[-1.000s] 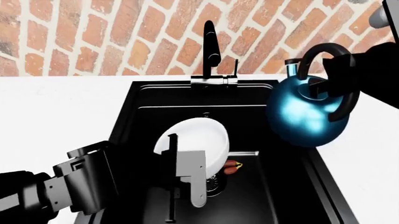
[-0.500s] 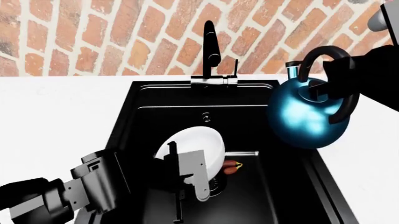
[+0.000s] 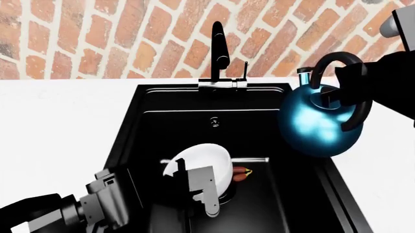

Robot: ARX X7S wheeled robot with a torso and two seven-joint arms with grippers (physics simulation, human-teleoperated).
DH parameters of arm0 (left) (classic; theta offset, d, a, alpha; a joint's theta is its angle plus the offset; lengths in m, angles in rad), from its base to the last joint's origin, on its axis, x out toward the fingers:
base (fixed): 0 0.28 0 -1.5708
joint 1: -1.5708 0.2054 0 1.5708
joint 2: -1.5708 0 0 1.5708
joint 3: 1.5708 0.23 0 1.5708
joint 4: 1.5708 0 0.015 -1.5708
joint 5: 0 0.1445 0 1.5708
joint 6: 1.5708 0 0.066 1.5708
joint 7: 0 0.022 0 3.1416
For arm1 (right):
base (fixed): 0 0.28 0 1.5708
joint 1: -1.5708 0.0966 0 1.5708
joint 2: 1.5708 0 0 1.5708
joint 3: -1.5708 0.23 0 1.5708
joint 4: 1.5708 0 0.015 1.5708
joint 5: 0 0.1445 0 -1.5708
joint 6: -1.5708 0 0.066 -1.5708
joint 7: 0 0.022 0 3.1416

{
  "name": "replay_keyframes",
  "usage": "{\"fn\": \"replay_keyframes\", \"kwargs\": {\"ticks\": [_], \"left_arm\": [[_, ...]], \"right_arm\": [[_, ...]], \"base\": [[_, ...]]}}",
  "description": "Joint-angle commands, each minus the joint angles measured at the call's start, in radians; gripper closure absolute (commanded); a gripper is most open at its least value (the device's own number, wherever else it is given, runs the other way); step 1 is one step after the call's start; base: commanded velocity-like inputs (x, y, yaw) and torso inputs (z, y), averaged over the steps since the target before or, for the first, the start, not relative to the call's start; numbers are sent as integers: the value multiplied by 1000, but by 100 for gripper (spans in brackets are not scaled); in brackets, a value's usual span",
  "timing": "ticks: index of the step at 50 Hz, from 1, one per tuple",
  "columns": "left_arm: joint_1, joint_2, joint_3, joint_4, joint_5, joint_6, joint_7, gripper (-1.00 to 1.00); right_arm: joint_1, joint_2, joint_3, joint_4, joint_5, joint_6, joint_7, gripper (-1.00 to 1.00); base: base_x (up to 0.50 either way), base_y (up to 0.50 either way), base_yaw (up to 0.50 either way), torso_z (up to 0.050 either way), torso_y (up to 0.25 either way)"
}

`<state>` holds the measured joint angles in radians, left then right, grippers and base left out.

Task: Pick the kettle non electric and bowl and place them in the sink. Then turn on the water.

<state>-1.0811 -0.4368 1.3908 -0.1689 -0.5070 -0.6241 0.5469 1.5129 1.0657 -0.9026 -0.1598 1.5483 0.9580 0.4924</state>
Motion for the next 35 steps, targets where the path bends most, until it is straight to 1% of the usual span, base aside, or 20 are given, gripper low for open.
{"fn": "replay_keyframes", "kwargs": {"ticks": [1,35], "left_arm": [[14,10,6,-16,13,14,-6,100],[55,35,44,-64,32,23,0,100]], "right_arm": [[18,5,25,0,-41,-5,3,100],[9,11,28,5,-45,-8,-5,100]], "base": [[0,0,0,0,0],[0,0,0,1,2]]}}
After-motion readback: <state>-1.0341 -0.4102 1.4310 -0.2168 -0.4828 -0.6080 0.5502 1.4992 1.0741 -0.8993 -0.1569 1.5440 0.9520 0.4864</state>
